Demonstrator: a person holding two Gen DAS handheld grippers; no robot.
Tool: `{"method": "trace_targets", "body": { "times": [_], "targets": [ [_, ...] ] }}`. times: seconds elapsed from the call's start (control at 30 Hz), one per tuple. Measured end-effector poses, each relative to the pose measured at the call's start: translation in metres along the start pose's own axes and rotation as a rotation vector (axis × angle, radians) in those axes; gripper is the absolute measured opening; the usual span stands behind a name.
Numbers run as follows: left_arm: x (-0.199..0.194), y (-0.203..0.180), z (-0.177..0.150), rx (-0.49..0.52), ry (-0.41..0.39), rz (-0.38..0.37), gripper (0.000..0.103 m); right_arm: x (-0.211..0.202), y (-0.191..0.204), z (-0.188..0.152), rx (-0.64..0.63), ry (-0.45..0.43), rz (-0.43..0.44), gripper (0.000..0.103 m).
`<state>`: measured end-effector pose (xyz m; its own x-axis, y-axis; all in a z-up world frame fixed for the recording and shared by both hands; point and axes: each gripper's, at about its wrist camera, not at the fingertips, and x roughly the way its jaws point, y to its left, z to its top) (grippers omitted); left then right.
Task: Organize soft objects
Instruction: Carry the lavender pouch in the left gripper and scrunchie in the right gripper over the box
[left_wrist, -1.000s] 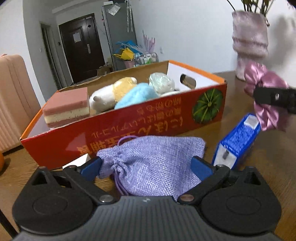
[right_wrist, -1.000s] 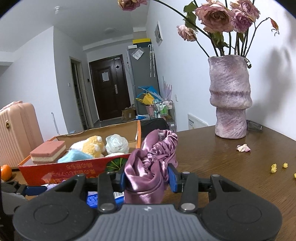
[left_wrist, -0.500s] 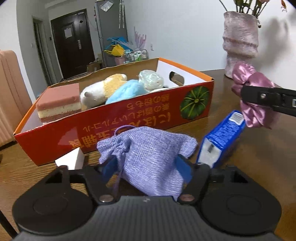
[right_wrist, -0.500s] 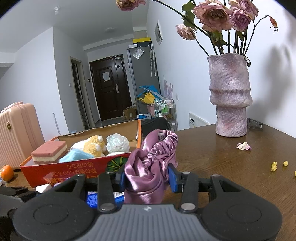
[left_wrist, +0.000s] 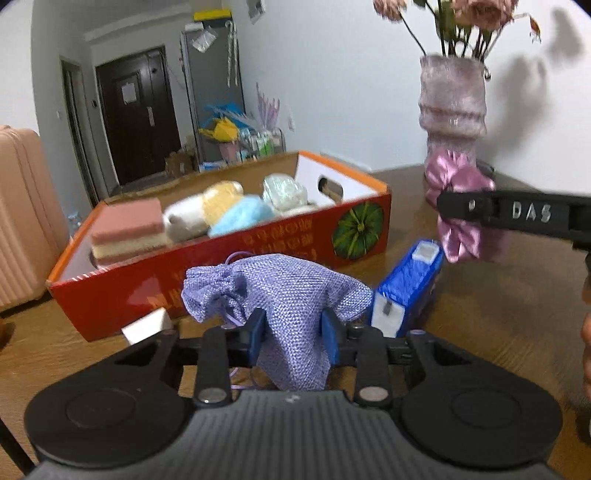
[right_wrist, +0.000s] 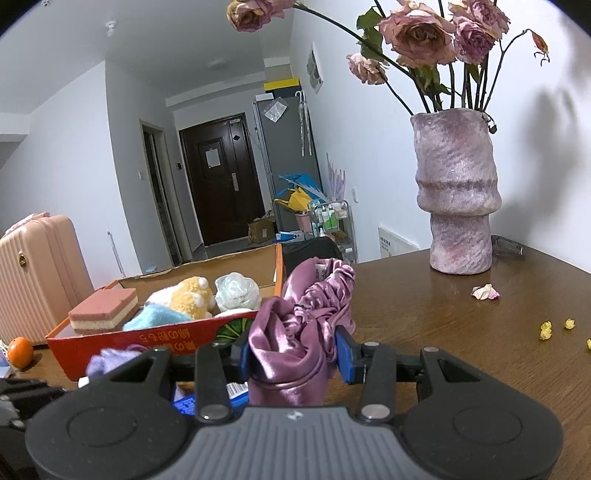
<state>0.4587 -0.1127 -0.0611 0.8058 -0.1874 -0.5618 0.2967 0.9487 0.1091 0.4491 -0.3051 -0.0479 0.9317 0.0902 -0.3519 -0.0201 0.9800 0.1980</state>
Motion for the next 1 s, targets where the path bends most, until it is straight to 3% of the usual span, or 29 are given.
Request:
{"method": "trace_targets", "body": {
  "times": [0.43, 1.0],
  "targets": [
    [-0.054, 0.012, 0.018, -0.065, -0.191, 0.029, 0.031, -0.016, 0.014, 0.008, -0.055, -0.083, 0.047, 0.042],
    [-0.083, 0.023, 0.043, -0.125, -0.334, 0.063, 0.029, -0.006, 0.041, 0.023, -0.100, -0.145, 0.104, 0.042]
  ]
}}
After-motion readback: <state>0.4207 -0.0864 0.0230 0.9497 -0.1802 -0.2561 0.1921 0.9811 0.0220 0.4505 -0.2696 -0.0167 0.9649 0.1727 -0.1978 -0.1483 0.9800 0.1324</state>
